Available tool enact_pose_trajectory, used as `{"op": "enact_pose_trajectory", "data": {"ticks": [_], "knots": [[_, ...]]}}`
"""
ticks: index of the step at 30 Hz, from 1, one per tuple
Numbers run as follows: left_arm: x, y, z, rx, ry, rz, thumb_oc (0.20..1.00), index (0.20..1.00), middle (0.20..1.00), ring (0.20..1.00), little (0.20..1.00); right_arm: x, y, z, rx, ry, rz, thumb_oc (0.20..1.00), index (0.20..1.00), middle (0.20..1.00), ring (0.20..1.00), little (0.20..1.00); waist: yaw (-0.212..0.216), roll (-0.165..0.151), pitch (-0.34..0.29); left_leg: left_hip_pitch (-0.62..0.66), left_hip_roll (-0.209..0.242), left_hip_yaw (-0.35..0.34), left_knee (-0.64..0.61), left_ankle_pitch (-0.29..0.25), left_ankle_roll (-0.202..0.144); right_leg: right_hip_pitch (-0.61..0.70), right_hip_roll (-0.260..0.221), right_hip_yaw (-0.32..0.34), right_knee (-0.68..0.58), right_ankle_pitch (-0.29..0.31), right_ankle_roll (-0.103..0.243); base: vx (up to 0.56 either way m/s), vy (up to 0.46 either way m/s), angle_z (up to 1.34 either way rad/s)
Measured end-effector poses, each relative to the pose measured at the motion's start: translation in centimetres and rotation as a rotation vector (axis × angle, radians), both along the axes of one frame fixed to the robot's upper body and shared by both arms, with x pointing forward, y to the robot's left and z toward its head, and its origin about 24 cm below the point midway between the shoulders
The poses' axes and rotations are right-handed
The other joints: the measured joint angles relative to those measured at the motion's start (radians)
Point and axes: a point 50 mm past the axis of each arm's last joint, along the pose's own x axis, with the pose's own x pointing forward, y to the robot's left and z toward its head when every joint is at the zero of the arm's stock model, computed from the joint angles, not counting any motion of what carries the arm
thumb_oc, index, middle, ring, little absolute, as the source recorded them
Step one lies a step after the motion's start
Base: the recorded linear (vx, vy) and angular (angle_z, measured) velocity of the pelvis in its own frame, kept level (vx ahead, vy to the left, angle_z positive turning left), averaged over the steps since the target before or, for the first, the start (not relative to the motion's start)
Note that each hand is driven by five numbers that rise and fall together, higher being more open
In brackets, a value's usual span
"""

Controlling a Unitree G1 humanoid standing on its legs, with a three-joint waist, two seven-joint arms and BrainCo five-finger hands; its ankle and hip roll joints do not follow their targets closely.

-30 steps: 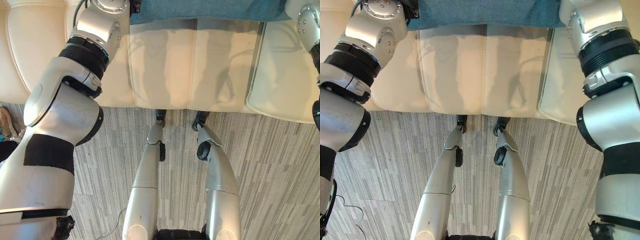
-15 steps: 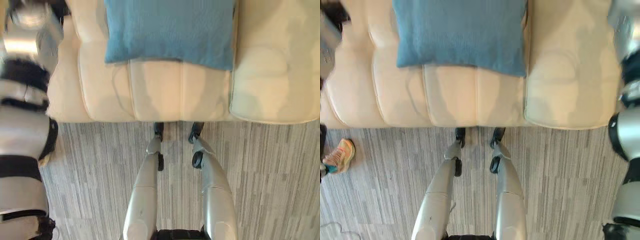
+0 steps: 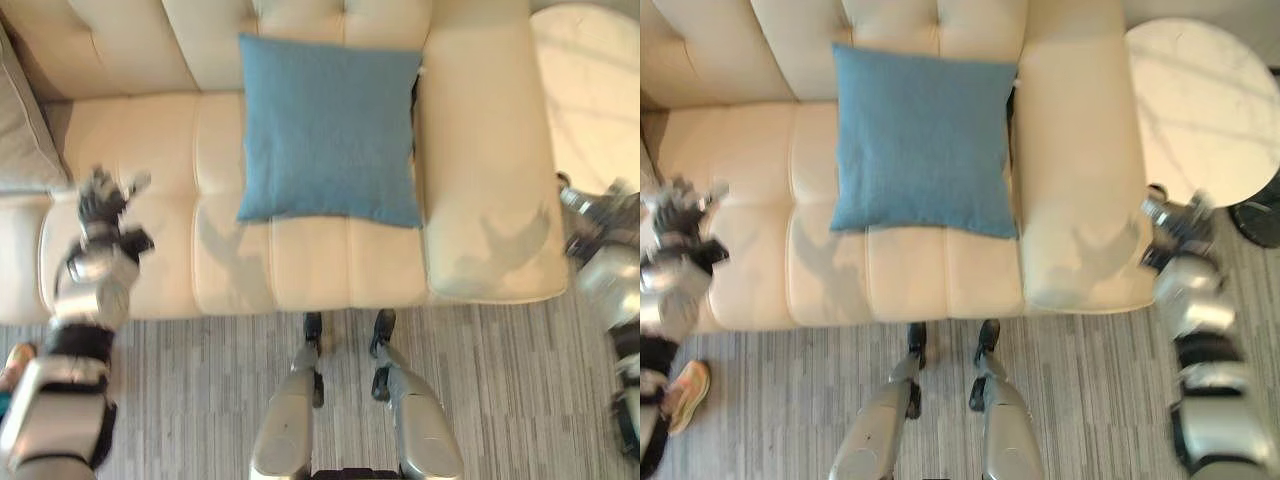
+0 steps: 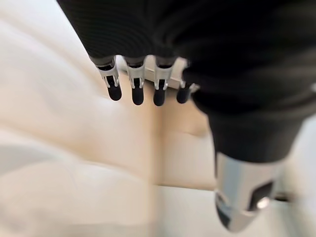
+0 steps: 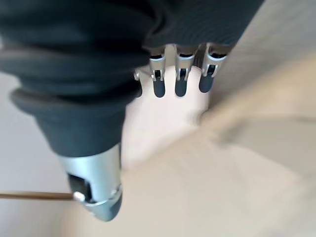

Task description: Pick up all the scattered cushions and arrange them neatly on the sofa.

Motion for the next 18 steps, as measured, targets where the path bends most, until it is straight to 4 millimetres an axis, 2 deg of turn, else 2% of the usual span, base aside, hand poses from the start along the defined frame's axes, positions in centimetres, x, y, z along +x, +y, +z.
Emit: {"op": "enact_pose_trajectory", "data": {"ticks": [1,2,3,5,9,11,14,16,18], "knots": [[-1.4,-0.7,-2.8,-0.032,0.074,-0.007,1.0,1.0,1.0,1.0,1.0,-1.2,1.0,-2.5,0.021,0.068,0.023,1.0,1.0,1.0,1.0,1.0,-0.001,0.001,-0.032,0.006,0.002,0.011,0.001,-0.008,-0.005,0.004,0.001,0.002,0.001,0.001,-0.001,0.03,0.058,-0.19],[-2.1,-1.2,-4.0,-0.06,0.102,-0.004,1.0,1.0,1.0,1.0,1.0,-1.9,1.6,-3.7,0.045,0.101,0.034,1.0,1.0,1.0,1.0,1.0,-0.001,-0.002,-0.047,0.014,0.002,0.017,0.001,-0.009,-0.004,0.009,0.002,0.006,0.0,0.005,-0.006,0.0,0.035,-0.24],[-4.1,-2.3,-6.9,-0.106,0.198,-0.023,1.0,1.0,1.0,1.0,1.0,-3.4,2.8,-6.2,0.086,0.171,0.06,1.0,1.0,1.0,1.0,1.0,-0.001,-0.009,-0.082,0.038,0.002,0.024,0.001,-0.019,-0.001,0.026,0.001,0.024,0.0,0.003,-0.004,-0.01,0.036,-0.27],[-6.3,-3.4,-9.7,-0.173,0.279,-0.015,1.0,1.0,1.0,1.0,1.0,-5.3,3.5,-8.3,0.081,0.248,0.087,1.0,1.0,1.0,1.0,1.0,-0.001,-0.013,-0.136,0.055,0.004,0.038,0.0,-0.029,-0.003,0.038,0.0,0.025,0.0,-0.009,0.012,-0.02,0.033,-0.19],[-8.0,-4.0,-11.3,-0.179,0.343,-0.028,1.0,1.0,1.0,1.0,1.0,-7.5,3.1,-10.3,0.042,0.357,0.098,1.0,1.0,1.0,1.0,1.0,-0.006,-0.021,-0.191,0.079,0.004,0.044,-0.006,-0.035,-0.001,0.061,-0.002,0.027,-0.006,-0.019,0.02,0.0,0.052,-0.02],[-9.3,-4.3,-12.2,-0.172,0.393,-0.038,1.0,1.0,1.0,1.0,1.0,-9.4,2.9,-11.7,0.036,0.436,0.09,1.0,1.0,1.0,1.0,1.0,-0.011,-0.023,-0.23,0.079,0.003,0.044,-0.006,-0.039,0.005,0.062,-0.003,0.028,-0.006,-0.025,0.021,0.01,0.095,0.01],[-12.8,-5.2,-15.5,-0.201,0.574,-0.058,1.0,1.0,1.0,1.0,1.0,-12.8,3.0,-14.4,0.083,0.582,0.077,1.0,1.0,1.0,1.0,1.0,-0.008,-0.016,-0.263,0.136,0.001,0.048,-0.007,-0.052,0.009,0.114,-0.005,0.039,-0.006,-0.039,0.015,0.01,0.096,-0.07],[-14.6,-5.6,-16.7,-0.204,0.654,-0.075,1.0,1.0,1.0,1.0,1.0,-14.3,3.0,-15.2,0.092,0.634,0.076,1.0,1.0,1.0,1.0,1.0,-0.008,-0.014,-0.283,0.142,-0.001,0.051,-0.006,-0.053,0.01,0.119,-0.006,0.047,-0.006,-0.042,0.016,-0.01,0.114,-0.07],[-16.4,-6.2,-18.0,-0.203,0.762,-0.1,1.0,1.0,1.0,1.0,1.0,-16.7,3.1,-16.6,0.111,0.727,0.069,1.0,1.0,1.0,1.0,1.0,-0.008,-0.016,-0.303,0.144,-0.003,0.049,-0.006,-0.053,0.01,0.122,-0.008,0.046,-0.006,-0.042,0.017,-0.04,0.089,0.02]]}}
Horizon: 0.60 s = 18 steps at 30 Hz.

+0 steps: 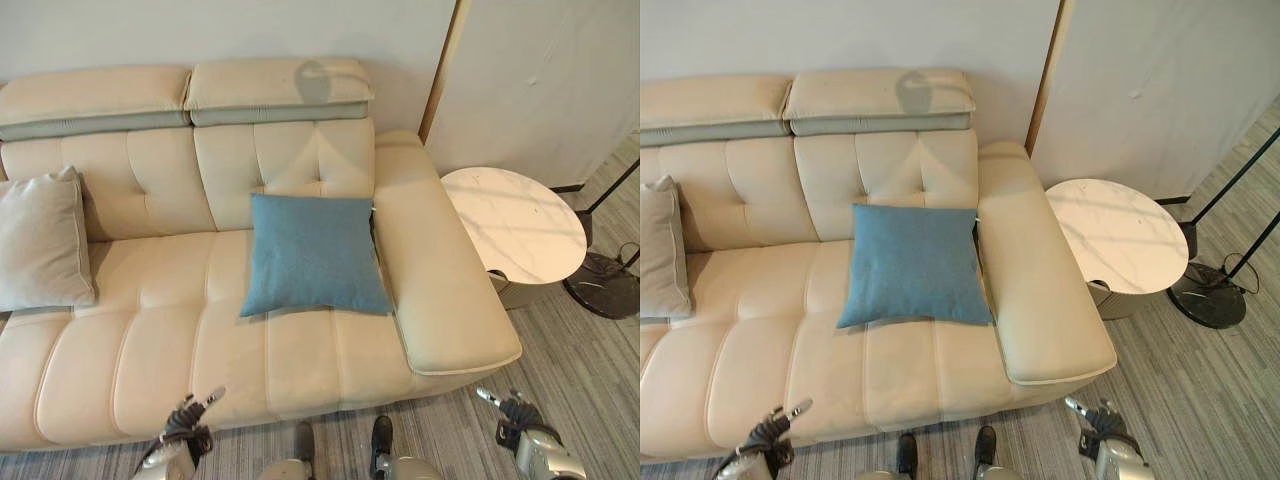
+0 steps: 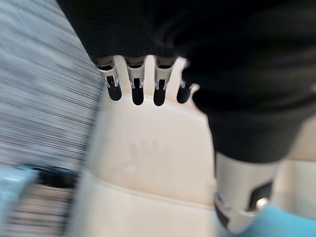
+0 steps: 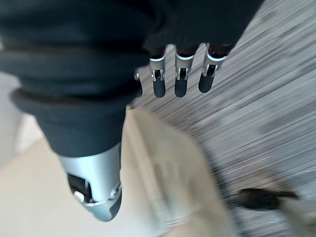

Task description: Pick up all the scattered cushions and arrange them neatly on the sofa.

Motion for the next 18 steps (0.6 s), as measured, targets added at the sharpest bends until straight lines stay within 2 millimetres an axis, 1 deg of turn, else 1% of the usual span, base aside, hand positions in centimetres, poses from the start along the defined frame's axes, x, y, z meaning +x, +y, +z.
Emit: {"op": "enact_pose_trajectory", "data": {"ticks": [3,4,5,6,7,8,9,10,11,12,13,14,15,16,17,18], "knots": [[-1.5,0.2,-0.7,0.033,0.08,-0.031,1.0,1.0,1.0,1.0,1.0,-2.4,0.6,-1.2,0.029,0.079,-0.013,1.0,1.0,1.0,1.0,1.0,-0.004,-0.01,-0.005,-0.001,-0.003,0.001,0.0,0.0,0.0,-0.002,-0.003,0.0,0.0,0.0,0.001,-0.16,0.054,-0.05],[-2.6,0.3,-1.2,0.066,0.157,-0.07,1.0,1.0,1.0,1.0,1.0,-3.4,1.4,-2.0,0.052,0.134,-0.016,1.0,1.0,1.0,1.0,1.0,-0.006,-0.02,-0.007,-0.008,-0.009,0.004,0.0,0.0,0.001,-0.023,-0.01,0.004,0.0,-0.008,0.014,-0.26,0.026,-0.24],[-2.8,0.3,-1.3,0.072,0.166,-0.079,1.0,1.0,1.0,1.0,1.0,-3.4,1.4,-2.1,0.053,0.134,-0.015,1.0,1.0,1.0,1.0,1.0,-0.005,-0.013,-0.006,-0.01,-0.005,0.003,0.0,-0.002,0.003,-0.024,-0.009,0.001,0.0,-0.024,0.037,-0.22,0.018,-0.26],[-3.1,0.1,-1.4,0.089,0.189,-0.1,1.0,1.0,1.0,1.0,1.0,-3.4,1.4,-2.2,0.052,0.141,-0.019,1.0,1.0,1.0,1.0,1.0,-0.007,0.011,-0.008,-0.038,0.017,-0.001,0.0,0.013,0.05,-0.051,0.004,0.006,0.052,-0.057,0.078,-0.11,-0.034,-0.03],[-2.4,0.1,-1.3,0.103,0.184,-0.105,1.0,1.0,1.0,1.0,1.0,-2.7,1.5,-2.1,0.058,0.139,-0.018,1.0,1.0,1.0,1.0,1.0,-0.011,0.039,0.003,-0.06,0.046,0.005,0.0,0.029,0.055,-0.123,0.028,0.033,0.212,-0.097,0.055,-0.06,-0.035,0.12],[-2.1,0.1,-1.2,0.109,0.175,-0.107,1.0,1.0,1.0,1.0,1.0,-2.7,1.7,-2.2,0.065,0.139,-0.019,1.0,1.0,1.0,1.0,1.0,-0.015,0.045,0.002,-0.071,0.055,0.002,0.0,0.03,0.057,-0.139,0.029,0.031,0.265,-0.13,0.054,-0.09,-0.067,0.31],[-2.0,0.3,-1.1,0.125,0.166,-0.115,1.0,1.0,1.0,1.0,1.0,-2.8,1.9,-2.3,0.073,0.142,-0.021,1.0,1.0,1.0,1.0,1.0,-0.015,0.049,0.005,-0.075,0.062,0.006,0.0,0.035,0.062,-0.158,0.022,0.052,0.413,-0.218,0.048,-0.13,-0.155,0.37],[-2.4,0.4,-1.2,0.133,0.185,-0.118,1.0,1.0,1.0,1.0,1.0,-3.0,2.0,-2.4,0.079,0.151,-0.024,1.0,1.0,1.0,1.0,1.0,-0.017,0.041,-0.001,-0.07,0.06,0.009,0.001,0.04,0.07,-0.142,0.019,0.085,0.493,-0.282,0.05,-0.17,-0.193,0.29],[-2.8,0.5,-1.4,0.134,0.201,-0.112,1.0,1.0,1.0,1.0,1.0,-3.2,2.0,-2.5,0.081,0.155,-0.024,1.0,1.0,1.0,1.0,1.0,-0.016,0.037,-0.006,-0.07,0.059,0.01,0.001,0.043,0.069,-0.124,0.021,0.092,0.508,-0.298,0.054,-0.14,-0.16,0.18],[-3.7,0.8,-1.6,0.138,0.235,-0.1,1.0,1.0,1.0,1.0,1.0,-3.1,2.2,-2.5,0.082,0.154,-0.013,1.0,1.0,1.0,1.0,1.0,-0.013,0.022,-0.015,-0.073,0.058,0.016,0.001,0.065,0.064,-0.075,0.023,0.119,0.507,-0.343,0.06,-0.14,-0.135,0.07],[-4.0,0.8,-1.7,0.137,0.253,-0.096,1.0,1.0,1.0,1.0,1.0,-2.8,2.3,-2.5,0.081,0.149,-0.002,1.0,1.0,1.0,1.0,1.0,-0.012,0.011,-0.019,-0.077,0.053,0.015,0.001,0.065,0.055,-0.045,0.023,0.121,0.467,-0.349,0.059,-0.25,-0.261,-0.05],[-4.7,0.3,-2.1,0.119,0.282,-0.091,1.0,1.0,1.0,1.0,1.0,-2.2,2.1,-2.2,0.066,0.132,0.013,1.0,1.0,1.0,1.0,1.0,-0.009,0.013,-0.02,-0.085,0.066,-0.006,0.007,0.078,0.029,0.011,0.044,0.114,0.336,-0.319,0.002,-0.25,-0.262,-0.16],[-5.1,-0.1,-2.3,0.104,0.3,-0.087,1.0,1.0,1.0,1.0,1.0,-2.2,1.9,-2.2,0.058,0.132,0.016,1.0,1.0,1.0,1.0,1.0,-0.002,0.03,-0.015,-0.091,0.082,0.002,0.007,0.08,0.022,0.018,0.048,0.083,0.296,-0.308,-0.007,-0.41,-0.373,-0.33],[-5.2,-0.3,-2.5,0.096,0.307,-0.083,1.0,1.0,1.0,1.0,1.0,-2.0,2.0,-2.1,0.059,0.125,0.024,1.0,1.0,1.0,1.0,1.0,0.009,0.04,-0.011,-0.096,0.099,0.006,0.008,0.076,0.004,0.02,0.062,0.081,0.27,-0.294,-0.016,-0.36,-0.295,-0.29],[-5.8,-0.4,-2.6,0.093,0.321,-0.083,1.0,1.0,1.0,1.0,1.0,-2.2,2.0,-2.2,0.06,0.131,0.023,1.0,1.0,1.0,1.0,1.0,0.01,0.046,-0.013,-0.099,0.104,-0.005,0.008,0.073,-0.001,0.018,0.077,0.078,0.266,-0.284,-0.022,-0.36,-0.296,-0.2],[-6.3,-0.6,-2.7,0.087,0.332,-0.08,1.0,1.0,1.0,1.0,1.0,-2.7,2.0,-2.4,0.062,0.147,0.019,1.0,1.0,1.0,1.0,1.0,0.01,0.062,-0.009,-0.117,0.126,-0.027,0.031,0.118,-0.043,0.014,0.105,0.08,0.268,-0.273,-0.041,-0.23,-0.172,0.04]]}}
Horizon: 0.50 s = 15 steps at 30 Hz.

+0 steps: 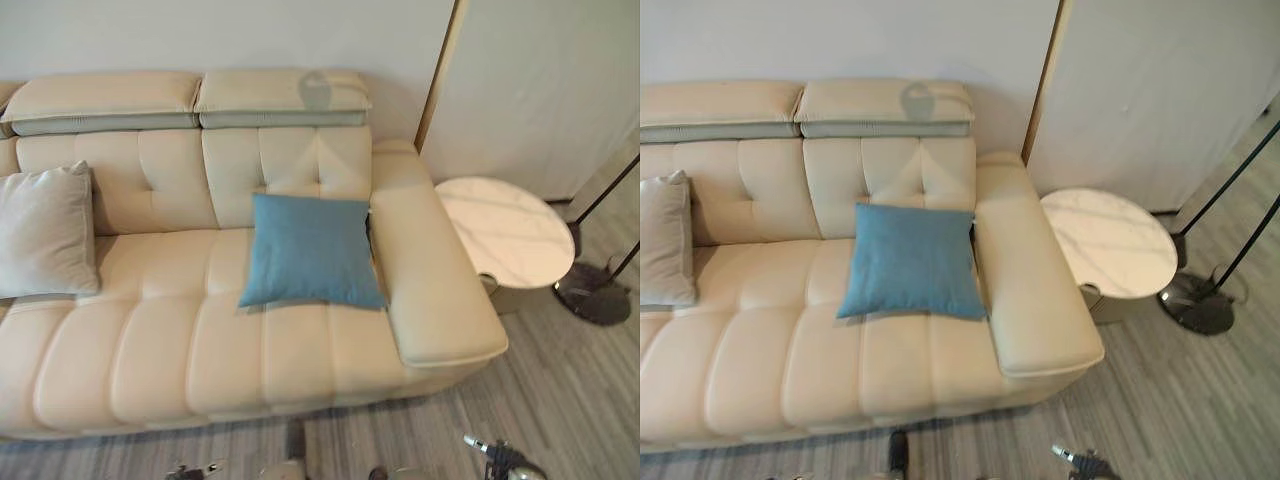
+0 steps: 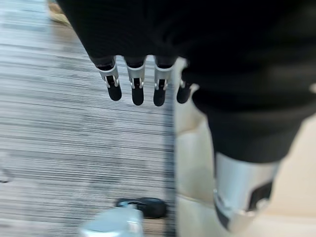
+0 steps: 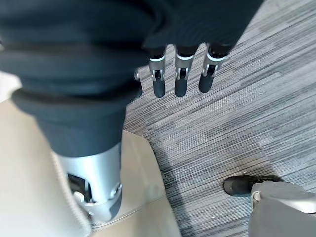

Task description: Pick up all the scattered cushions and arrange them neatly on the sofa.

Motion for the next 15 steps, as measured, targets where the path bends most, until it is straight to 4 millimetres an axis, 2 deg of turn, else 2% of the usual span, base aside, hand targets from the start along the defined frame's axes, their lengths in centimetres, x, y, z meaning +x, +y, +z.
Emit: {"op": "enact_pose_trajectory", "data": {"ticks": [1,3,4,5,6,7,8,9,10,11,12,13,15], "knots": [[0.2,0.0,0.0,-0.001,-0.007,-0.002,1.0,1.0,1.0,1.0,1.0,-0.3,0.0,-0.1,0.001,0.008,0.004,1.0,1.0,1.0,1.0,1.0,-0.001,0.001,0.001,-0.004,0.004,-0.007,0.003,-0.007,-0.014,0.0,0.002,-0.003,-0.005,-0.007,-0.015,-0.27,-0.178,0.16],[-0.3,-0.3,-0.1,-0.008,0.002,0.002,1.0,1.0,1.0,1.0,1.0,-1.4,-0.1,-0.3,-0.002,0.038,-0.001,1.0,1.0,1.0,1.0,1.0,-0.001,0.02,0.007,-0.03,0.028,-0.041,0.031,0.011,-0.035,-0.002,0.039,-0.032,0.001,0.006,-0.023,-0.39,-0.231,0.22],[0.0,-0.3,-0.1,-0.009,-0.007,0.0,1.0,1.0,1.0,1.0,1.0,-1.4,0.0,-0.3,-0.002,0.041,0.007,1.0,1.0,1.0,1.0,1.0,-0.003,0.015,0.015,-0.035,0.032,-0.053,0.035,0.019,-0.05,-0.012,0.034,-0.03,0.012,-0.003,-0.037,-0.43,-0.207,0.25],[0.0,-0.9,-0.3,-0.023,-0.003,0.001,1.0,1.0,1.0,1.0,1.0,-1.7,-0.1,-0.4,-0.011,0.056,0.019,1.0,1.0,1.0,1.0,1.0,-0.006,0.029,0.03,-0.067,0.045,-0.068,0.063,0.051,-0.081,-0.037,0.06,-0.051,0.055,-0.008,-0.053,-0.32,-0.148,0.29],[0.6,-1.0,-0.3,-0.028,-0.019,-0.002,1.0,1.0,1.0,1.0,1.0,-1.5,-0.1,-0.4,-0.011,0.051,0.019,1.0,1.0,1.0,1.0,1.0,-0.012,0.024,0.036,-0.072,0.042,-0.07,0.062,0.062,-0.091,-0.04,0.042,-0.064,0.062,-0.021,-0.063,-0.29,-0.116,0.5],[1.3,-1.4,-0.3,-0.037,-0.023,-0.012,1.0,1.0,1.0,1.0,1.0,-2.0,-0.1,-0.5,-0.011,0.061,0.016,1.0,1.0,1.0,1.0,1.0,-0.011,0.012,0.053,-0.086,0.03,-0.066,0.051,0.147,-0.121,-0.05,0.027,-0.09,0.075,-0.02,-0.099,-0.19,-0.083,0.39],[1.9,-1.5,-0.2,-0.04,-0.035,-0.016,1.0,1.0,1.0,1.0,1.0,-1.7,-0.1,-0.4,-0.011,0.056,0.018,1.0,1.0,1.0,1.0,1.0,-0.009,0.001,0.06,-0.083,0.018,-0.055,0.049,0.138,-0.137,-0.049,0.019,-0.085,0.07,-0.02,-0.1,-0.24,-0.096,0.25],[2.0,-1.4,-0.2,-0.04,-0.033,-0.016,1.0,1.0,1.0,1.0,1.0,-1.8,0.0,-0.5,-0.01,0.056,0.02,1.0,1.0,1.0,1.0,1.0,-0.001,-0.019,0.07,-0.077,-0.003,-0.021,0.087,0.067,-0.123,-0.048,-0.006,-0.1,0.06,0.011,-0.132,-0.19,-0.064,0.2],[2.0,-1.3,-0.2,-0.038,-0.028,-0.015,1.0,1.0,1.0,1.0,1.0,-1.6,0.3,-0.5,-0.003,0.05,0.021,1.0,1.0,1.0,1.0,1.0,-0.005,-0.047,0.07,-0.059,-0.05,0.033,0.179,-0.065,-0.077,-0.026,-0.035,-0.106,-0.011,0.055,-0.13,-0.15,-0.027,0.26],[2.1,-1.3,-0.2,-0.038,-0.031,-0.017,1.0,1.0,1.0,1.0,1.0,-1.3,0.4,-0.5,0.0,0.044,0.021,1.0,1.0,1.0,1.0,1.0,-0.007,-0.051,0.07,-0.041,-0.07,0.028,0.184,-0.092,-0.063,-0.005,-0.04,-0.103,-0.051,0.073,-0.122,-0.14,-0.012,0.32],[2.2,-1.4,-0.2,-0.04,-0.038,-0.015,1.0,1.0,1.0,1.0,1.0,-1.1,0.3,-0.4,0.0,0.041,0.024,1.0,1.0,1.0,1.0,1.0,-0.006,-0.055,0.075,0.012,-0.091,0.025,0.218,-0.142,-0.04,0.007,-0.045,-0.106,-0.1,0.123,-0.108,-0.12,0.026,0.14],[2.2,-1.4,-0.2,-0.041,-0.036,-0.013,1.0,1.0,1.0,1.0,1.0,-0.8,0.4,-0.4,0.002,0.039,0.024,1.0,1.0,1.0,1.0,1.0,-0.013,-0.056,0.074,0.055,-0.102,0.027,0.231,-0.19,-0.017,0.012,-0.043,-0.102,-0.132,0.133,-0.115,-0.08,0.029,0.16],[2.7,-1.5,-0.1,-0.045,-0.047,-0.016,1.0,1.0,1.0,1.0,1.0,-0.1,0.3,-0.2,0.004,0.024,0.029,1.0,1.0,1.0,1.0,1.0,-0.025,-0.043,0.079,0.125,-0.11,0.03,0.177,-0.217,-0.001,0.018,-0.04,-0.104,-0.162,0.159,-0.097,-0.03,0.063,0.15]]}}
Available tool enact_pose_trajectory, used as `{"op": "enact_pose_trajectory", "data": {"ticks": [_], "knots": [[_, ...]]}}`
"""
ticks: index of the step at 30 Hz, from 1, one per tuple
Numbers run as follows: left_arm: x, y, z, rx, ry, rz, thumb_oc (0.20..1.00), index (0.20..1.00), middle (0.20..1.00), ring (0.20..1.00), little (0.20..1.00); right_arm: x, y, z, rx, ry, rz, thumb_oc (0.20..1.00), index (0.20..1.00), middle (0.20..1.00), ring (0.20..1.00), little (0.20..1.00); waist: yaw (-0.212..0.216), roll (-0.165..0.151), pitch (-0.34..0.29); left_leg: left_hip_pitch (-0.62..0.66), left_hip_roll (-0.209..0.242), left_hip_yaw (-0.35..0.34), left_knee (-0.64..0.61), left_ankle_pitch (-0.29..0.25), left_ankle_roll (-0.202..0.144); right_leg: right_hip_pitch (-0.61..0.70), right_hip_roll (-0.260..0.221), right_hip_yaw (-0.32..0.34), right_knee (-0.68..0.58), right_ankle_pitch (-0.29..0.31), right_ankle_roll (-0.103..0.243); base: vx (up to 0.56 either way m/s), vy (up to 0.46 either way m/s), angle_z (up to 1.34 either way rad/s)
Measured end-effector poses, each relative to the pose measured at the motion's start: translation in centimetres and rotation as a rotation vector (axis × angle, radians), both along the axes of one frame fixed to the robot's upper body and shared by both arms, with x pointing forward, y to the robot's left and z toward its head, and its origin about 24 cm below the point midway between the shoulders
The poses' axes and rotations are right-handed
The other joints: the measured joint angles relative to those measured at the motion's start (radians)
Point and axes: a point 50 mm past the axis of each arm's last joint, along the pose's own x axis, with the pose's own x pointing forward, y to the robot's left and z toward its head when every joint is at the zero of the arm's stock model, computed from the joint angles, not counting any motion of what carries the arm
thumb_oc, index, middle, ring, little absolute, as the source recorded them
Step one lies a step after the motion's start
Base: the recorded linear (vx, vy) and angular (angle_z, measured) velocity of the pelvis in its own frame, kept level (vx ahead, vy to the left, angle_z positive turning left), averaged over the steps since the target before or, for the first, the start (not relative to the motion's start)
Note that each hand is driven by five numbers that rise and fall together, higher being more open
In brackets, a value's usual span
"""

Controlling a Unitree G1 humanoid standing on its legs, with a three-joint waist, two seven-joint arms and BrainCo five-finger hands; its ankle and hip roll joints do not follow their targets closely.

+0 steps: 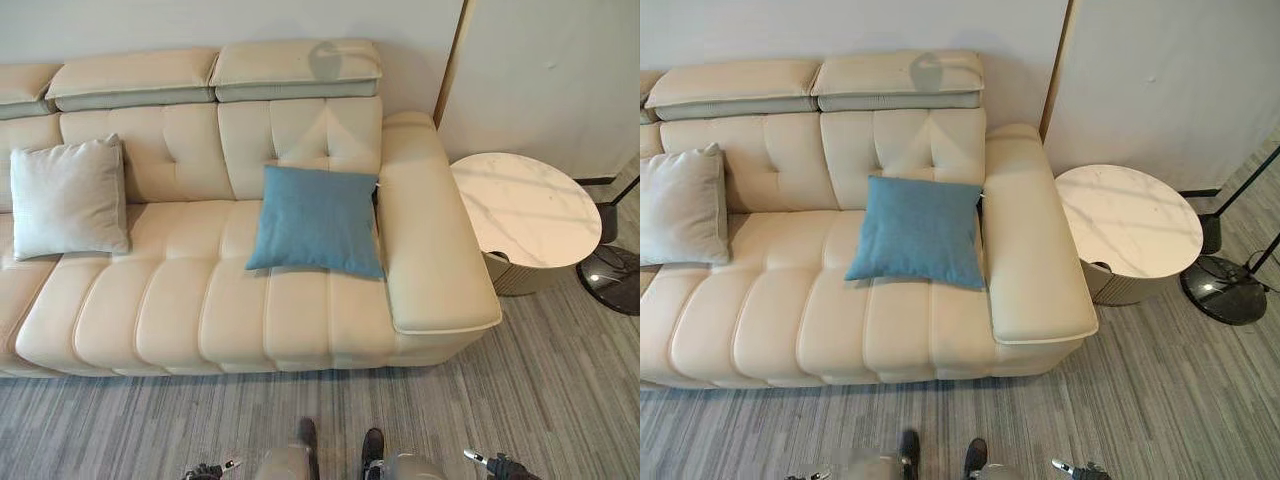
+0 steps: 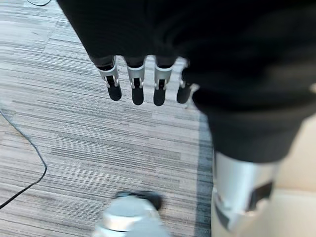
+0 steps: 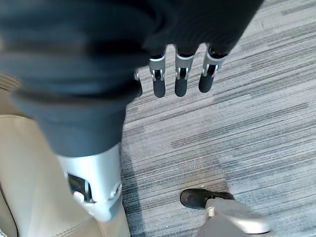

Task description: Pick up all the scattered cushions and arrange them neatly on the sofa.

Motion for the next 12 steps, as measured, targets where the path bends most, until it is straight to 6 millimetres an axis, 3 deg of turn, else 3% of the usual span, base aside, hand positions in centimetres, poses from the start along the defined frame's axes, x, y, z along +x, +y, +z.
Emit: {"op": "enact_pose_trajectory", "data": {"ticks": [3,7,12], "knots": [[0.2,-0.5,-0.1,-0.015,-0.003,-0.005,1.0,1.0,1.0,1.0,1.0,0.4,-0.2,0.2,-0.005,-0.009,0.002,1.0,1.0,1.0,1.0,1.0,-0.015,0.046,0.001,0.1,0.023,0.013,-0.198,0.005,0.004,0.02,0.037,-0.013,-0.057,0.045,0.036,-0.04,0.068,0.07],[1.0,-0.8,0.1,-0.018,-0.024,-0.052,1.0,1.0,1.0,1.0,1.0,-0.3,0.3,-0.2,0.015,0.005,-0.004,1.0,1.0,1.0,1.0,1.0,-0.02,0.041,-0.002,0.075,-0.003,-0.001,-0.208,0.006,0.012,0.018,0.012,-0.028,-0.102,0.072,0.073,-0.03,0.099,0.11],[0.1,-0.6,0.0,-0.012,-0.006,-0.083,1.0,1.0,1.0,1.0,1.0,-2.0,0.4,-0.6,0.026,0.048,-0.012,1.0,1.0,1.0,1.0,1.0,-0.021,0.036,-0.016,0.094,-0.014,0.002,-0.206,0.011,0.03,0.029,0.003,-0.025,-0.105,0.086,0.092,0.02,0.081,0.01]]}}
